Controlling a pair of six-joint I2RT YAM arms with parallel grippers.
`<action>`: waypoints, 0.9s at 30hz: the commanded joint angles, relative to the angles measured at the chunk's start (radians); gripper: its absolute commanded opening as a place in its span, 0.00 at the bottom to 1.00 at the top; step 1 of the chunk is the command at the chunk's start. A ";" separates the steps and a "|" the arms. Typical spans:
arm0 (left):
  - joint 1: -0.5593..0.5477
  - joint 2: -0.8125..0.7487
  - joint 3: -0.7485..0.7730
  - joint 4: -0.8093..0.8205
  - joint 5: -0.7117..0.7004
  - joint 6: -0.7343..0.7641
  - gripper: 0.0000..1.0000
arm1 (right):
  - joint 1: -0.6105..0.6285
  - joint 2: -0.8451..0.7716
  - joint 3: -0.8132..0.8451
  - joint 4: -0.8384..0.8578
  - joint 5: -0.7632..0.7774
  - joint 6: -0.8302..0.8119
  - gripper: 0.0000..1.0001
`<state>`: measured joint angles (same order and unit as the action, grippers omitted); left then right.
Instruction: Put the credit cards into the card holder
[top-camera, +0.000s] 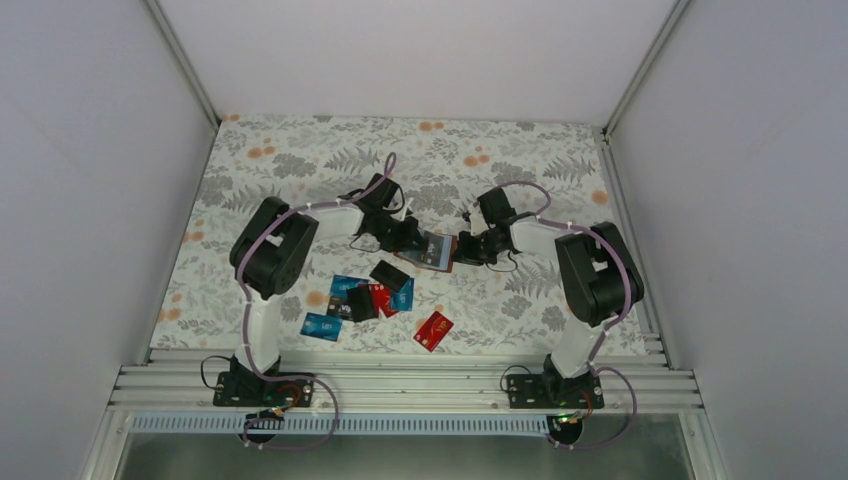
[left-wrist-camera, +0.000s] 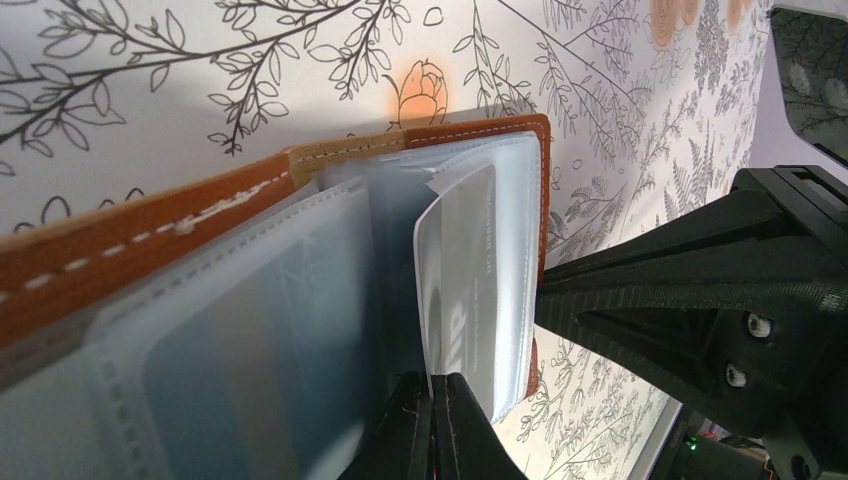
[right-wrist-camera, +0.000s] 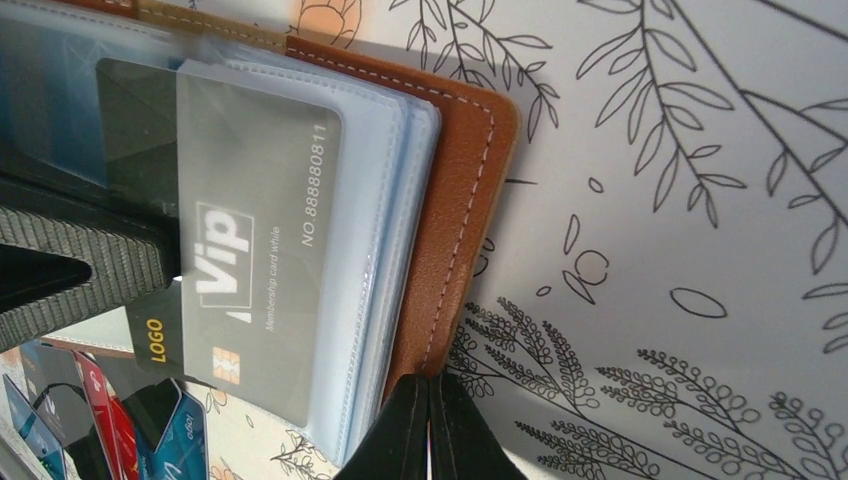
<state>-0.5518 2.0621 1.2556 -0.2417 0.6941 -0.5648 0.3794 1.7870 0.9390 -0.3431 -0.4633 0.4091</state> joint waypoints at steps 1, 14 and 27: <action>-0.047 0.080 0.011 -0.037 0.017 0.030 0.03 | 0.023 0.052 0.032 0.042 -0.029 -0.025 0.04; -0.051 0.064 0.046 -0.104 -0.043 0.058 0.33 | 0.023 0.061 0.040 0.036 -0.023 -0.033 0.04; -0.059 -0.014 0.043 -0.162 -0.134 0.065 0.59 | 0.023 0.051 0.047 0.019 -0.007 -0.039 0.05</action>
<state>-0.5972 2.0663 1.3155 -0.3222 0.6365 -0.5106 0.3794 1.8145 0.9730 -0.3450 -0.4679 0.3901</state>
